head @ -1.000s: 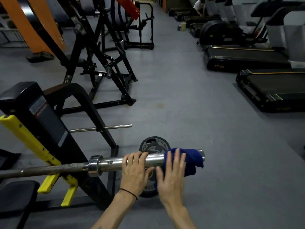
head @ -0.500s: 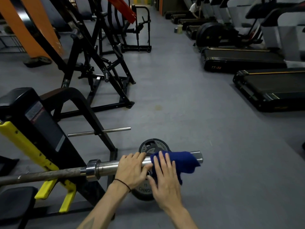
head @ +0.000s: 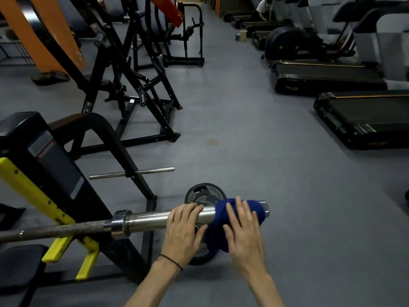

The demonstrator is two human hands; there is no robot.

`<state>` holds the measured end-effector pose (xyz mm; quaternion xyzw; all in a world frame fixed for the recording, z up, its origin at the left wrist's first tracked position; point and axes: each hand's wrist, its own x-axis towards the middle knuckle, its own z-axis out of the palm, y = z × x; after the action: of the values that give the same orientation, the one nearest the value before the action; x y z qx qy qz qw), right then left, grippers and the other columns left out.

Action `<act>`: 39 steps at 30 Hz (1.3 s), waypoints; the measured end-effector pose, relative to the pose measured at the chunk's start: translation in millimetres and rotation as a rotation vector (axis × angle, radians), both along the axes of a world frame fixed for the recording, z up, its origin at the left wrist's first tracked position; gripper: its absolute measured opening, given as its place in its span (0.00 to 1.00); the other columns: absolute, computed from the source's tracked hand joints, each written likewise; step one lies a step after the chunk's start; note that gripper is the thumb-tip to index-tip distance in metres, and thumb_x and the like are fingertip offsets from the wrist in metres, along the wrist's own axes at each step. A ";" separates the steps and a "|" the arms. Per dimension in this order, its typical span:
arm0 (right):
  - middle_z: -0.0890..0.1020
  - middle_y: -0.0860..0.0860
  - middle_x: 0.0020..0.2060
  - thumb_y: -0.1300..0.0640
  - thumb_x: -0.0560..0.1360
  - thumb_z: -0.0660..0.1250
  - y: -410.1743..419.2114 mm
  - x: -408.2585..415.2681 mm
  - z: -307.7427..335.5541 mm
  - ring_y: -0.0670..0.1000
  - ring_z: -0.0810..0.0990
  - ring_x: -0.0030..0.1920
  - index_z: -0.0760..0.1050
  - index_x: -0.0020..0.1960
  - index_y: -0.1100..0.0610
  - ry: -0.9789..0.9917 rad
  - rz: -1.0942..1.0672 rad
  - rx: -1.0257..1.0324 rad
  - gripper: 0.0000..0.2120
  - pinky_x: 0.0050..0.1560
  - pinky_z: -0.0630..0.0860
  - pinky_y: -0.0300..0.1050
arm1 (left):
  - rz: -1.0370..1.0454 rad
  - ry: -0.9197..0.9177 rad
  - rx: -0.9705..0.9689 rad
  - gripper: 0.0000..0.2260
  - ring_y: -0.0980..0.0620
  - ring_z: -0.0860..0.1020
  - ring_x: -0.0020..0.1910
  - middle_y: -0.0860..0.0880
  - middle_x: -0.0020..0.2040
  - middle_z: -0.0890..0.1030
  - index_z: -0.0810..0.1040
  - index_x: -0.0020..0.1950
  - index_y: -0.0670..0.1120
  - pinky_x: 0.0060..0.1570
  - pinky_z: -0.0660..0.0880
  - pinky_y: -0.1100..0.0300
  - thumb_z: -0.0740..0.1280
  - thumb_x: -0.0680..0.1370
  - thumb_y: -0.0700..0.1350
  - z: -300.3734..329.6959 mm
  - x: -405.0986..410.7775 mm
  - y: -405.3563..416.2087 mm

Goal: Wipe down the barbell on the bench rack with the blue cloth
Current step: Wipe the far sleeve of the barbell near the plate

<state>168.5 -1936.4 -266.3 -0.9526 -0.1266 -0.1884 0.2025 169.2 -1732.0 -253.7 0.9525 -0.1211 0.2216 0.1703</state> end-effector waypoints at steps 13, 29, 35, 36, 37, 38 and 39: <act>0.56 0.52 0.84 0.44 0.87 0.49 -19.6 -1.4 1.1 0.54 0.52 0.83 0.61 0.82 0.55 0.027 -0.058 0.053 0.28 0.79 0.54 0.59 | 0.133 0.023 0.071 0.26 0.50 0.74 0.58 0.52 0.58 0.78 0.76 0.64 0.51 0.66 0.65 0.50 0.63 0.75 0.67 3.9 8.8 -10.6; 0.52 0.54 0.84 0.40 0.86 0.51 36.7 -13.1 4.0 0.55 0.47 0.84 0.54 0.84 0.59 0.071 0.019 0.186 0.33 0.82 0.44 0.56 | 0.096 0.066 0.168 0.27 0.52 0.79 0.35 0.54 0.37 0.81 0.77 0.46 0.53 0.40 0.71 0.55 0.51 0.78 0.72 27.0 35.7 -3.7; 0.56 0.54 0.83 0.46 0.85 0.54 -27.7 9.0 -2.7 0.55 0.54 0.83 0.61 0.82 0.57 -0.044 0.045 -0.010 0.28 0.81 0.52 0.56 | 0.108 0.059 0.188 0.25 0.48 0.76 0.56 0.50 0.57 0.78 0.79 0.62 0.51 0.60 0.73 0.48 0.52 0.81 0.65 15.8 28.2 -9.4; 0.56 0.54 0.83 0.46 0.86 0.53 -27.0 7.8 -2.0 0.55 0.53 0.83 0.61 0.82 0.57 -0.022 -0.028 0.048 0.28 0.81 0.52 0.57 | 0.122 0.042 0.155 0.24 0.47 0.75 0.59 0.48 0.60 0.77 0.77 0.65 0.49 0.64 0.71 0.47 0.54 0.81 0.63 12.7 22.6 -14.3; 0.56 0.54 0.83 0.46 0.86 0.52 -17.0 4.1 -0.2 0.55 0.51 0.84 0.60 0.82 0.58 0.009 -0.087 0.123 0.28 0.81 0.51 0.58 | 0.121 0.019 0.106 0.24 0.47 0.74 0.61 0.47 0.61 0.76 0.75 0.68 0.48 0.68 0.69 0.46 0.55 0.81 0.62 10.6 16.3 -19.8; 0.55 0.55 0.84 0.45 0.86 0.52 -2.2 -0.4 2.3 0.55 0.49 0.84 0.58 0.83 0.59 0.039 -0.119 0.200 0.30 0.81 0.49 0.58 | 0.108 -0.009 0.061 0.24 0.47 0.73 0.62 0.47 0.62 0.76 0.75 0.69 0.46 0.70 0.66 0.46 0.57 0.81 0.60 8.6 10.8 -24.7; 0.53 0.55 0.84 0.43 0.86 0.51 13.3 -4.6 5.3 0.56 0.48 0.84 0.55 0.83 0.60 0.060 -0.109 0.249 0.31 0.82 0.46 0.58 | 0.090 -0.033 0.037 0.24 0.47 0.73 0.63 0.47 0.63 0.76 0.74 0.69 0.46 0.72 0.63 0.46 0.59 0.81 0.59 5.8 6.7 -27.7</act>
<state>163.9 -1923.1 -261.0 -0.9308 -0.0440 -0.1848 0.3124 175.9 -1759.7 -248.0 0.9562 -0.0851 0.2422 0.1406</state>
